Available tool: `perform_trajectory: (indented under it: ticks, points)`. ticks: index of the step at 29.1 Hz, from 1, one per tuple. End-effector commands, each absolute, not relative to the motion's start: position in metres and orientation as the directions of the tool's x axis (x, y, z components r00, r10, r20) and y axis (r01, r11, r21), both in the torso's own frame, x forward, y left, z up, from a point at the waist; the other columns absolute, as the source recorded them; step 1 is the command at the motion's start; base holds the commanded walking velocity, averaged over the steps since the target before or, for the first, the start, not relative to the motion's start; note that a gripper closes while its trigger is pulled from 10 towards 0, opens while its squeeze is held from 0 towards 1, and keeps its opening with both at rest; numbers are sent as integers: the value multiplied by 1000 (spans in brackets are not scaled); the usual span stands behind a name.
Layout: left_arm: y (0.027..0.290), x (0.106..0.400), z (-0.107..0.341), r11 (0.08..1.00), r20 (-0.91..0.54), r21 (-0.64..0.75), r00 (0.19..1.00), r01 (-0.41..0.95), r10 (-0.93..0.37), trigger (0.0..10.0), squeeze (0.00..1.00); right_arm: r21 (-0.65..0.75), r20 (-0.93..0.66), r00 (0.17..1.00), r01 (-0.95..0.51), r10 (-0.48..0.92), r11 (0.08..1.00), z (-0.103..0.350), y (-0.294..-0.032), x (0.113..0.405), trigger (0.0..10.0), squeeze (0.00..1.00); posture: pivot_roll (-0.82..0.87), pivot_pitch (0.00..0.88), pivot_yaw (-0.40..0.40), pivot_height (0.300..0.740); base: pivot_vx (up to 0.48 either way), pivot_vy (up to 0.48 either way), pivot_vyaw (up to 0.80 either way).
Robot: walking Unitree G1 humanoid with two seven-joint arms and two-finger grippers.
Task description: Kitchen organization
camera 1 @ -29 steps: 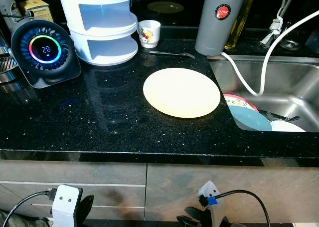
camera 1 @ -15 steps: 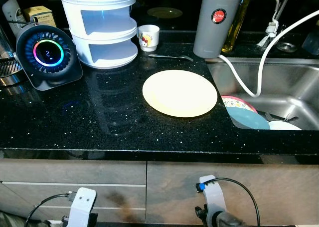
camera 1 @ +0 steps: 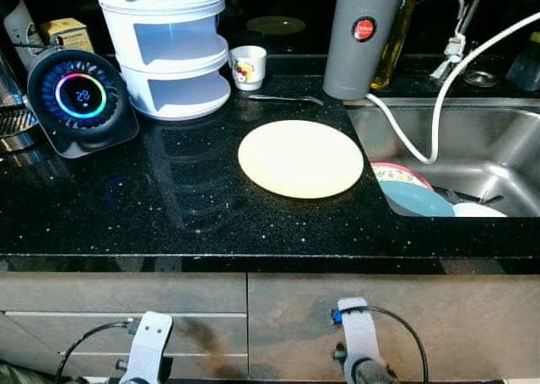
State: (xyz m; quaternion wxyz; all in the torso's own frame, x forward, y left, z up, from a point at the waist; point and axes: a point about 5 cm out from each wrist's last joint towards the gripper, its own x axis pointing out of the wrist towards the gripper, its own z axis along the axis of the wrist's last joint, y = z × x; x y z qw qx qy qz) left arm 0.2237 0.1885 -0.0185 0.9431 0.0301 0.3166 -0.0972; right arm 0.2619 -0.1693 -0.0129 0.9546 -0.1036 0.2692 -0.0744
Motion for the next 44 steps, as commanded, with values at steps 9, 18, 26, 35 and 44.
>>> perform_trajectory:
  ticks: [9, 18, 26, 35, 44]
  points:
    - [200, 228, -10, 998, -520, -17, 852, 60, -60, 10000, 0, -323, -403, 884, 104, -237, 940, -17, -168, 253, 10000, 0, 9, 152, 19, 740, 0, 0, 0]
    - [197, 222, -15, 996, -507, -67, 859, 53, -79, 10000, 0, -359, -360, 902, 102, -238, 928, -20, -168, 248, 10000, 0, 2, 127, 8, 740, 0, 0, 0]
    - [198, 214, -27, 995, -626, -74, 773, 69, -101, 10000, 0, -412, -355, 912, 46, -206, 910, -23, -166, 248, 10000, 0, -4, 146, 10, 740, 0, 0, 0]
    - [195, 223, -26, 993, -646, -66, 754, 103, -121, 10000, 0, -434, -396, 899, -4, -187, 901, -30, -165, 250, 10000, 0, -8, 151, 5, 740, 0, 0, 0]
    - [195, 229, -25, 992, -663, -67, 738, 108, -126, 10000, 0, -429, -423, 885, -5, -196, 903, -35, -166, 247, 10000, 0, -11, 158, 5, 740, 0, 0, 0]
